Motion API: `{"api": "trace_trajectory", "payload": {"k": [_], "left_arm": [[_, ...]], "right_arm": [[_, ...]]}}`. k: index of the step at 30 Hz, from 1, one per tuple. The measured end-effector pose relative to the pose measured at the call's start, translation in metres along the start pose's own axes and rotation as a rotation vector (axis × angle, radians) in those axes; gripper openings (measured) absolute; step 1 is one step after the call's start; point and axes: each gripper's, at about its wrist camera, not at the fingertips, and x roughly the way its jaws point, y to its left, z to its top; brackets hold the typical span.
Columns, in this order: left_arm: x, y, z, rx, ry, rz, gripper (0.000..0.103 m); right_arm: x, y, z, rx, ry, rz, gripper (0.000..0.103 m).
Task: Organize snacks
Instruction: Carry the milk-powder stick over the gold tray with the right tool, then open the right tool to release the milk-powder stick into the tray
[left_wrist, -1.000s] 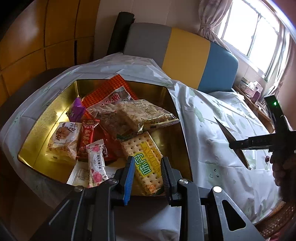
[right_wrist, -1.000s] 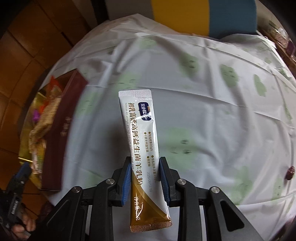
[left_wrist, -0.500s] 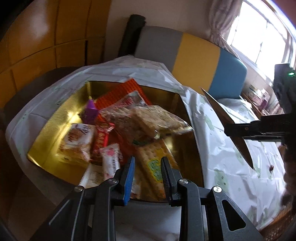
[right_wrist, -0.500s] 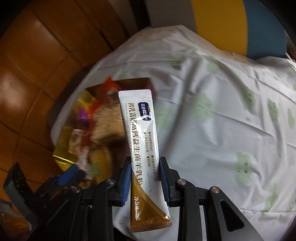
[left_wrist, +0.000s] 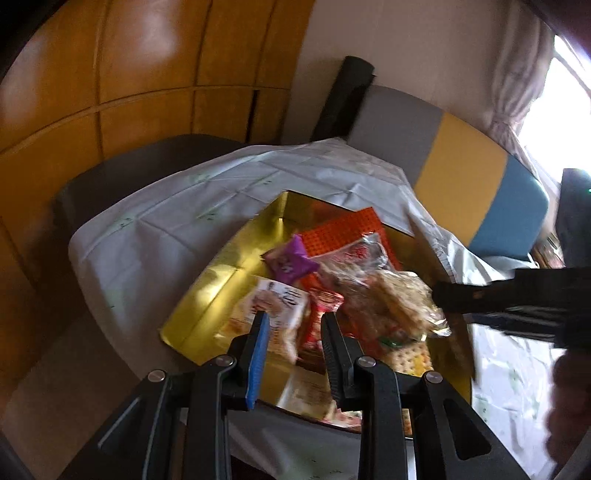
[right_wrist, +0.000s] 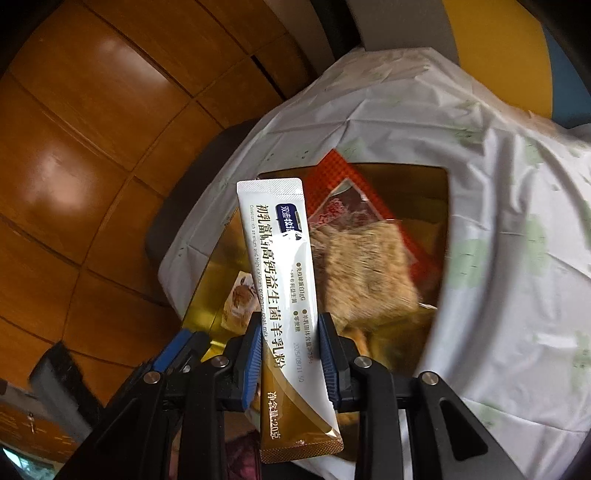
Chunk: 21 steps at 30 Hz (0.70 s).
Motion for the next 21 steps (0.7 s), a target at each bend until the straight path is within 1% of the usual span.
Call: {"api": "trace_trajectory", "payload": {"k": [2, 5, 8, 11, 15, 17, 19, 21], "left_arm": [[0.002, 0.003, 0.0, -0.006, 0.005, 0.005, 0.029], [0.005, 0.005, -0.002, -0.006, 0.011, 0.005, 0.029], [0.007, 0.006, -0.004, -0.009, 0.02, 0.004, 0.029], [0.009, 0.006, -0.004, -0.011, 0.026, 0.005, 0.029], [0.01, 0.004, -0.005, -0.002, 0.025, 0.011, 0.029], [0.011, 0.003, -0.005, 0.004, 0.027, 0.017, 0.029], [0.011, 0.002, -0.006, 0.008, 0.029, 0.019, 0.029], [0.011, 0.002, -0.006, 0.011, 0.03, 0.021, 0.03]], "right_arm": [[0.022, 0.002, 0.004, 0.011, 0.023, -0.019, 0.031], [0.054, 0.0, 0.005, 0.0, 0.069, -0.078, 0.032], [0.07, -0.007, 0.002, 0.021, 0.101, -0.097, 0.034], [0.072, -0.006, -0.001, -0.023, 0.093, -0.14, 0.034], [0.066, -0.006, -0.002, -0.041, 0.082, -0.126, 0.034], [0.06, -0.003, -0.007, -0.059, 0.082, -0.106, 0.034], [0.06, 0.004, -0.01, -0.101, 0.079, -0.096, 0.034], [0.063, 0.012, -0.013, -0.144, 0.081, -0.11, 0.034]]}}
